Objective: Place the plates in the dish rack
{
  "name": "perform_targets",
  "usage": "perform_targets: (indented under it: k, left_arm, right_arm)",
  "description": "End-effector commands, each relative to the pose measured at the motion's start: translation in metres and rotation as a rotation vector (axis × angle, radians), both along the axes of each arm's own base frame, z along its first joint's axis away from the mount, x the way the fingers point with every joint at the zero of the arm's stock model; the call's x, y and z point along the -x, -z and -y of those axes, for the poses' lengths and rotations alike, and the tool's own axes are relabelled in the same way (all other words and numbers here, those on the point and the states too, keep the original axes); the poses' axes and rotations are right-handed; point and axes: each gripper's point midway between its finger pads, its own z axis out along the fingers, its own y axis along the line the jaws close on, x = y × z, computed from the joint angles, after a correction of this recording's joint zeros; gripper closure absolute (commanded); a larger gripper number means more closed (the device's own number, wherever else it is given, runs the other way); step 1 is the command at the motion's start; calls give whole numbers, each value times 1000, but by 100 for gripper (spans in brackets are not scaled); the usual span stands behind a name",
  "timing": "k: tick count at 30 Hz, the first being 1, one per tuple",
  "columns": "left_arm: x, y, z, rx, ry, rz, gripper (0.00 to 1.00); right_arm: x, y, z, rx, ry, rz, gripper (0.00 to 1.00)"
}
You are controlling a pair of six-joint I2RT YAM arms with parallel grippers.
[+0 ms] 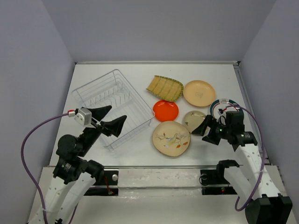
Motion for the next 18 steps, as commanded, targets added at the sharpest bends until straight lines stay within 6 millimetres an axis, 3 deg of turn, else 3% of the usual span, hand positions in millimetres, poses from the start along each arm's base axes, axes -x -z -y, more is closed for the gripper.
perform_targets:
  k: [1, 9, 18]
  left_arm:
    - [8, -23, 1, -5, 26, 78, 1]
    - [4, -18, 2, -16, 22, 64, 1]
    - [0, -15, 2, -17, 13, 50, 1]
  right_arm:
    - [5, 5, -3, -28, 2, -26, 12]
    - [7, 27, -7, -72, 24, -60, 13]
    - [7, 51, -27, -168, -24, -88, 21]
